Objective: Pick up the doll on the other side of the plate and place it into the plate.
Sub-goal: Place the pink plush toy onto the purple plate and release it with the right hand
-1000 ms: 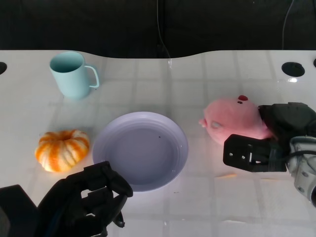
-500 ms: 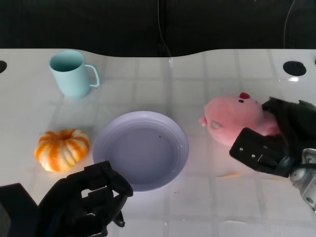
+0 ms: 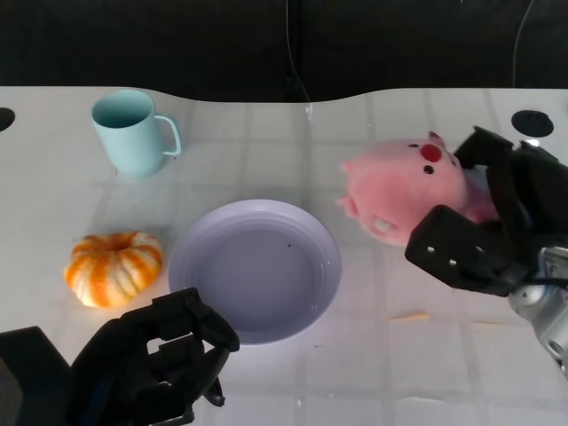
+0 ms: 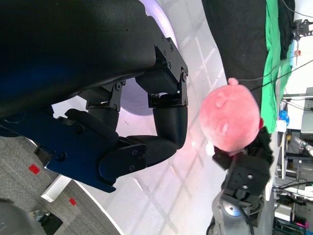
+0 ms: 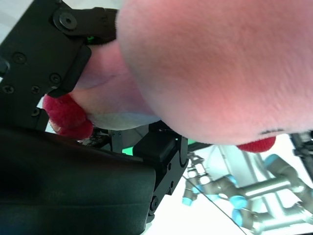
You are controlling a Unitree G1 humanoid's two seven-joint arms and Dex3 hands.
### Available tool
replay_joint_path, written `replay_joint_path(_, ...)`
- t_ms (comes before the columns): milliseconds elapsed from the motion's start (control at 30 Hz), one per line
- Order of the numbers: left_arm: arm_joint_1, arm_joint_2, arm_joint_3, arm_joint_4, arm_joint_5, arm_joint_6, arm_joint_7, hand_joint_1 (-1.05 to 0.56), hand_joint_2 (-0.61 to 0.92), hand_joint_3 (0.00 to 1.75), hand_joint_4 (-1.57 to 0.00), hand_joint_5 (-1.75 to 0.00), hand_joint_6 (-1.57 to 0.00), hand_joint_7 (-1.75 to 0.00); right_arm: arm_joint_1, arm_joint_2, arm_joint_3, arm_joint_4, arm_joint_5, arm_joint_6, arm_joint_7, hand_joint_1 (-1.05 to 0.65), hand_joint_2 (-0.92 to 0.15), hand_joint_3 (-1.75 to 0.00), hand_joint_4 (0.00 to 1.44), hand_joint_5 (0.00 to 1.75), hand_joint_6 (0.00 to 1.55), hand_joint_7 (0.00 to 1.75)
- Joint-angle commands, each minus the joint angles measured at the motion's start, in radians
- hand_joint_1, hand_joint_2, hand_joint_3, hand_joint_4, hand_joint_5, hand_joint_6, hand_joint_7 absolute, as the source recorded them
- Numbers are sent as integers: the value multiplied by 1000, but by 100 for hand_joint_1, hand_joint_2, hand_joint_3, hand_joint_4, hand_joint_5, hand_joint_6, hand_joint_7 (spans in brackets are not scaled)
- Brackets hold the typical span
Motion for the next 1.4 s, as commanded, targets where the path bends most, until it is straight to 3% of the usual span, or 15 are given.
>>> replay_joint_path(33,0,4,3,3,13,-13,5,-38,75,78,-61,-175,-67,-135,-13,10,1,-61,4,6,47,-14,-32,-132,95,175,80,171)
replay_joint_path(300,-2,-9,-10,9,33,-24,10,-37,75,79,-62,-175,-67,-137,-68,89,45,-125,-10,70,223,-18,-33,-129,96,175,79,174)
replay_joint_path(467,0,-18,-17,2,38,-25,11,-36,74,81,-62,-175,-66,-137,-106,154,81,-110,-17,116,309,-19,-38,-119,94,175,85,155)
replay_joint_path(600,5,-25,-20,-3,34,-21,11,-36,73,83,-61,-175,-66,-138,-135,215,110,-58,-19,117,337,-20,-42,-111,91,175,89,134)
replay_joint_path(733,10,-27,-24,-7,41,-23,13,-36,73,84,-62,-175,-66,-137,-172,272,128,13,-19,122,344,-18,-43,-108,90,175,87,142)
replay_joint_path(900,14,-32,-25,-4,36,-32,9,-36,72,85,-62,-175,-66,-138,-230,344,140,113,-13,131,361,-17,-51,-98,89,175,87,124)
replay_joint_path(1100,20,-33,-29,-10,39,-34,11,-37,72,86,-64,-175,-66,-138,-273,394,136,199,1,119,359,-17,-55,-93,88,175,80,152)
replay_joint_path(1200,22,-32,-28,-13,35,-30,10,-36,71,87,-64,-175,-66,-138,-276,398,134,212,5,114,356,-18,-58,-84,88,175,77,151)
replay_joint_path(1267,22,-33,-28,-13,34,-29,10,-36,71,87,-64,-175,-66,-138,-271,400,123,213,18,112,350,-21,-73,-44,79,160,84,97)
replay_joint_path(1300,22,-33,-28,-13,33,-28,10,-36,70,87,-64,-175,-66,-138,-268,401,115,214,27,110,352,-21,-79,-29,77,154,88,81)
replay_joint_path(1400,21,-34,-28,-10,35,-30,11,-36,70,87,-64,-175,-66,-138,-266,391,112,216,42,106,402,-25,-90,-9,70,124,84,37)
